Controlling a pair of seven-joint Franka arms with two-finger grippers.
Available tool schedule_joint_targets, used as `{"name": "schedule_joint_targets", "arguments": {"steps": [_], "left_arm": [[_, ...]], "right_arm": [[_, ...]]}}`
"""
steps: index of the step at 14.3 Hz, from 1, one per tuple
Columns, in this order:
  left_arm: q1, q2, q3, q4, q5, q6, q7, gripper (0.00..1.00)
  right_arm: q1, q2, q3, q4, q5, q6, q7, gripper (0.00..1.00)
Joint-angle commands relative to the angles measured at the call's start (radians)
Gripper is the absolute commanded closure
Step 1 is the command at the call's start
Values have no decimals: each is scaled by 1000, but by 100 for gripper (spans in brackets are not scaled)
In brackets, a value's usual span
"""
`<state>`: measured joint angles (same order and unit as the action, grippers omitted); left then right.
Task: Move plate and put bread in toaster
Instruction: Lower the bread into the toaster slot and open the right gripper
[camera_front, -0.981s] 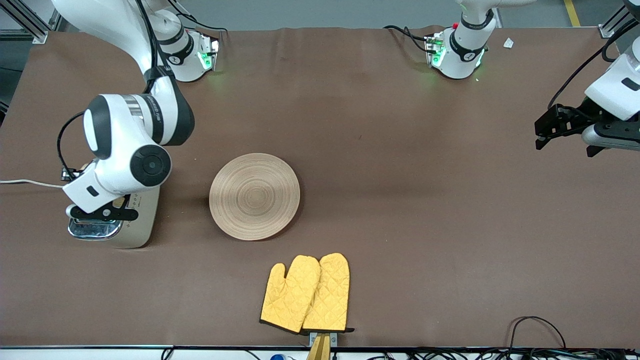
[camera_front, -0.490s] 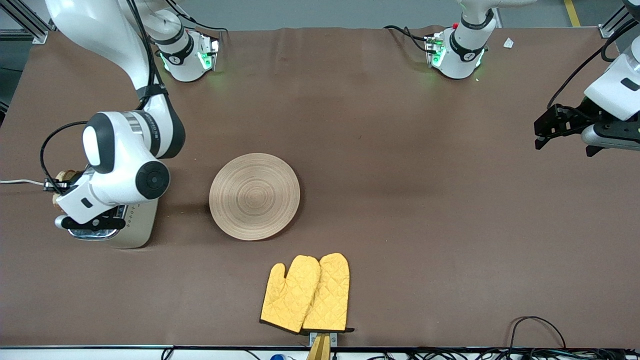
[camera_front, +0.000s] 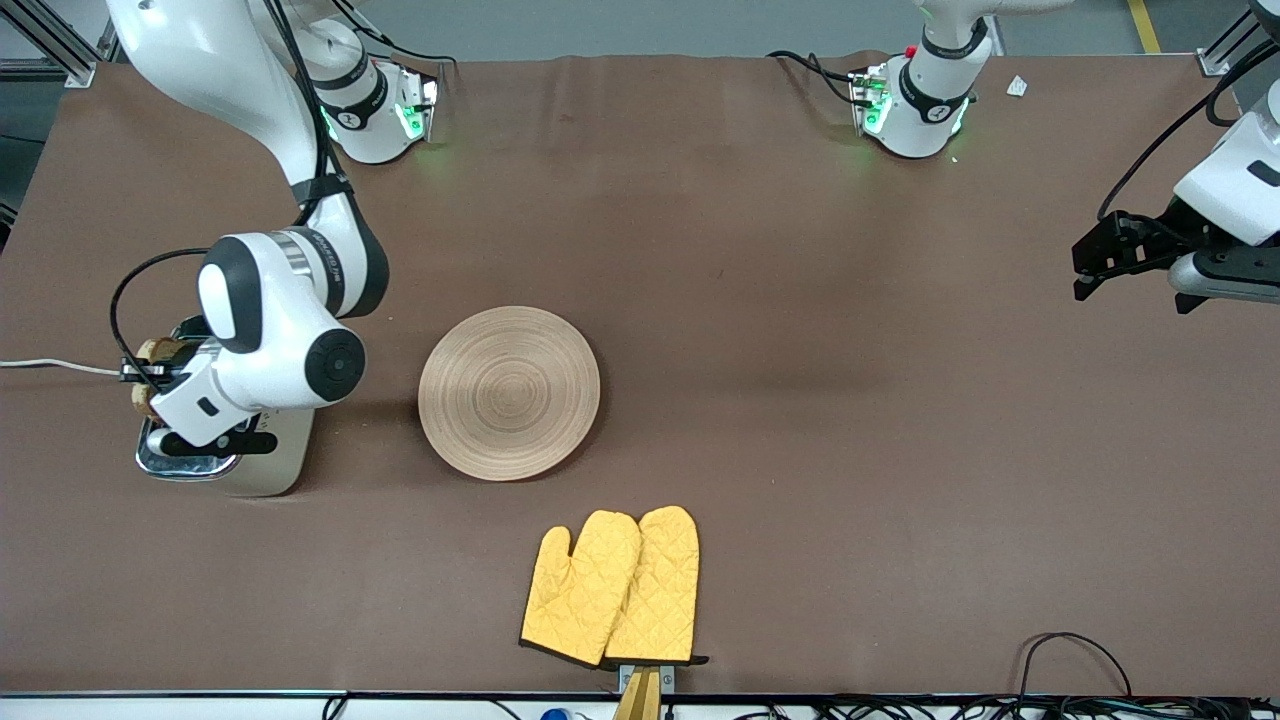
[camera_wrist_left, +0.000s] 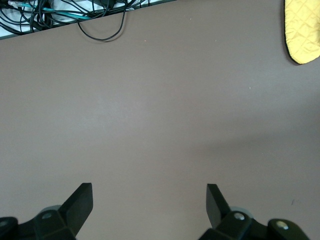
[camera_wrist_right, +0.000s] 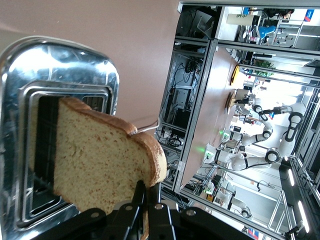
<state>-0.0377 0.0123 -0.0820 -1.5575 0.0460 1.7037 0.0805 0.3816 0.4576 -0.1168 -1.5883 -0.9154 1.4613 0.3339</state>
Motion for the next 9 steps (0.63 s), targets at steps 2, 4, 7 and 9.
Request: {"name": "schedule_joint_targets", "arguments": {"steps": [2,4,7,9], "left_arm": [[-2,3,4,11,0,-15,-1,0],[-5,14,4,14,-5,-13,-11,0],[-10,17,2,16,-9,-10,-16,0],[-5,15,2,14,-9,-12,-12,0]], "right_arm": [[7,9,2,-12,26,-10,48,100],[10,13,2,-12,90,-15,56,100],[17,13,2,-33,139,-13,56,100],[20,13,2,-36,139,-13,54,100]]}}
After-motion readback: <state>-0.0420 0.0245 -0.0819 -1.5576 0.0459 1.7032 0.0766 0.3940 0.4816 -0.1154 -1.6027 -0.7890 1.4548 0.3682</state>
